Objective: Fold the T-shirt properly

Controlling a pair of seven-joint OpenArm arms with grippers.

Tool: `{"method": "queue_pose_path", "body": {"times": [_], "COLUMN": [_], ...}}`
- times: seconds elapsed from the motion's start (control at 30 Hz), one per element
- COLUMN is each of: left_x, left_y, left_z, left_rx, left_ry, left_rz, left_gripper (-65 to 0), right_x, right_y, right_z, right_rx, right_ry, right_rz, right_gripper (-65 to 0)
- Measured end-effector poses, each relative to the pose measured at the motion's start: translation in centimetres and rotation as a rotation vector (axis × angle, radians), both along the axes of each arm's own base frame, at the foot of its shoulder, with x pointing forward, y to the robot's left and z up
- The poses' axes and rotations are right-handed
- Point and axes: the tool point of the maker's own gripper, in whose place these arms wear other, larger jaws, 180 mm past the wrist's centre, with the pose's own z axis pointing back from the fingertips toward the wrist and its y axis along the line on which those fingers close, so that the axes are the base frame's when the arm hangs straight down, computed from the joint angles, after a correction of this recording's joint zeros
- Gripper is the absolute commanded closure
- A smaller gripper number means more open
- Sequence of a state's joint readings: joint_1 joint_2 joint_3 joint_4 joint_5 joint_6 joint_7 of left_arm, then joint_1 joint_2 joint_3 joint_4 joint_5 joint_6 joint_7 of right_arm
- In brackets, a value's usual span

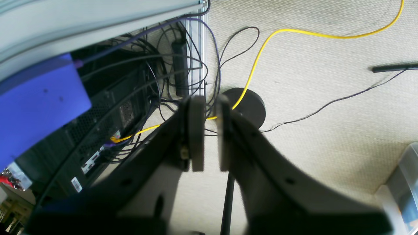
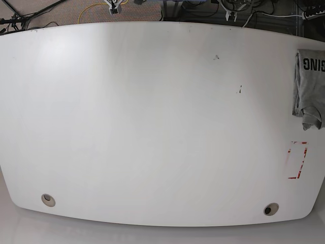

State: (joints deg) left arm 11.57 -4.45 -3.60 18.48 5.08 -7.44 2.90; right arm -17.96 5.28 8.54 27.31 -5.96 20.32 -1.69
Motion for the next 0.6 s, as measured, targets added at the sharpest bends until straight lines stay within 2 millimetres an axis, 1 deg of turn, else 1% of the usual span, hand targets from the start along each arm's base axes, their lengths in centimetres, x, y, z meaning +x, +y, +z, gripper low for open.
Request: {"method": "queue_pose_path", "body": {"times": [0.07, 0.33, 0.43, 0.6], "left_x": [0.0, -0.1, 0.0, 0.0], "left_y": [0.0, -1.4, -1.6, -1.3], "left_z": [0.0, -0.1, -0.1, -0.1], "left_rx": [0.000, -0.019, -0.023, -0.017], "left_ry": [0.000, 0.001, 0.000, 0.000], "left_rz": [0.000, 0.005, 0.005, 0.004], "left_gripper": [-44.7, -44.7, -44.7, -44.7], "right_x": [0.1, 1.2, 0.8, -1.1], "right_y": [0.1, 1.0, 1.1, 1.0], "right_z": [0.0, -0.2, -0.3, -0.4], "right_rx": [0.001, 0.017, 0.019, 0.020], "right_ry": [-0.001, -0.015, -0.003, 0.046], "right_rz": [-0.004, -0.011, -0.015, -0.019], "right_gripper": [-6.3, -6.0, -6.0, -6.2]}}
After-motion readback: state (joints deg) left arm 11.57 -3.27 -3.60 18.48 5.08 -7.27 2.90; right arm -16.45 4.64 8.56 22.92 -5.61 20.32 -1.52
